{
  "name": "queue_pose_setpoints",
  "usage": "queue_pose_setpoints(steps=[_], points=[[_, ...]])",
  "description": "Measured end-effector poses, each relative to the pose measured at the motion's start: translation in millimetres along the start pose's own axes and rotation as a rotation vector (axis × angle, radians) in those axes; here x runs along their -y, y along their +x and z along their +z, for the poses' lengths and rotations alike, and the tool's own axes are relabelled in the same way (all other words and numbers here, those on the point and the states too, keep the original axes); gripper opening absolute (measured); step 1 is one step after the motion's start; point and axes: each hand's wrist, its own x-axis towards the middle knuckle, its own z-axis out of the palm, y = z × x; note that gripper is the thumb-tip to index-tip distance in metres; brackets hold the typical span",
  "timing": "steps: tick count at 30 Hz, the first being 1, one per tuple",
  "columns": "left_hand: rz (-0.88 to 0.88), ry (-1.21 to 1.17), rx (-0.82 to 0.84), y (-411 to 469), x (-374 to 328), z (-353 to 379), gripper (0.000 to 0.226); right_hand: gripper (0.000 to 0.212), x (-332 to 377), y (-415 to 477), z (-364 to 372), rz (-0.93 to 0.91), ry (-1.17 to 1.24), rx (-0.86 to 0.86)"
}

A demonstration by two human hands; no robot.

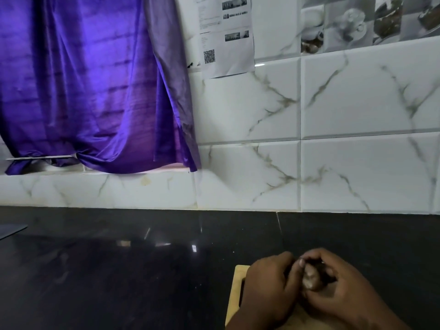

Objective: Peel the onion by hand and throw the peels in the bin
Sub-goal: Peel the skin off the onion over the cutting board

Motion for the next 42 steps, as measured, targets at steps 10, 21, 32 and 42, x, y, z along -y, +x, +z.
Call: queue_pose_setpoints(steps=[10,21,32,42], points=[[0.002,-0.224,-0.031,-1.4,-2.3,2.0,0.019,0.057,-14.1,-2.0,-0.9,0.049,0.265,-0.001],[-0.122,-0.163,0.001,1.1,3.9,3.2,0.025,0.056,-6.1,-0.3,-5.8,0.072,0.444,0.006],[-0.021,0.026,0.047,0.3,2.6,-1.7,0.021,0.054,-8.7,0.5,-8.8,0.125,0.453,-0.008],[0.123,-0.116,-0.102,-1.6,-1.3,-7.0,0.02,0.046,-7.1,0.1,-11.1,0.091,0.378,0.035]])
